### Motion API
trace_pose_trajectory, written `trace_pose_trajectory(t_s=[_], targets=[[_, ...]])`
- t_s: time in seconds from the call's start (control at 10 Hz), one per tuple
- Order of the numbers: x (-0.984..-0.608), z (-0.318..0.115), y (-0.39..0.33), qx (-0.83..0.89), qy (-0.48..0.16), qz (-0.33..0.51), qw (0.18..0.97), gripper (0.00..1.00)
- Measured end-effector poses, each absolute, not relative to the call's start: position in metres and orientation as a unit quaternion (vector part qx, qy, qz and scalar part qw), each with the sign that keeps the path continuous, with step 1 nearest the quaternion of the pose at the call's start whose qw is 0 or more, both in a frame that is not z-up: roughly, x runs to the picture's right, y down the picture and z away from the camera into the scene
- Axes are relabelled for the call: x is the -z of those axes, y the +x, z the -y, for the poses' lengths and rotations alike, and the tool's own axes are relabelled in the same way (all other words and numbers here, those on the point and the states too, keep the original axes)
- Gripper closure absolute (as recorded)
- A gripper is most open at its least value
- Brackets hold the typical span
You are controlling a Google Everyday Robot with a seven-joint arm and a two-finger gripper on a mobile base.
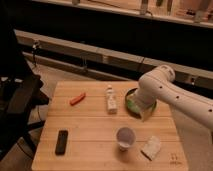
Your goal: Push the eraser across the table
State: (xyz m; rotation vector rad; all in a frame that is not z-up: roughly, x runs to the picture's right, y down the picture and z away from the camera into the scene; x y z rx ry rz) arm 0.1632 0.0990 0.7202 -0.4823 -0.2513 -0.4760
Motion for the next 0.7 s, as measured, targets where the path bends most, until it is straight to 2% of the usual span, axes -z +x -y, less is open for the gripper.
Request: trace_pose_trajectory(t_s=[0.3, 0.5, 0.7], targets=[[-0.728, -0.097, 0.108, 0.307, -0.239, 0.149, 0.909, 0.84], [-0.730, -0.105, 0.071, 0.353, -0.243, 0.169, 0.888, 0.98], [-0.729, -0.119, 0.038, 0.396, -0.247, 0.192, 0.864, 1.00]])
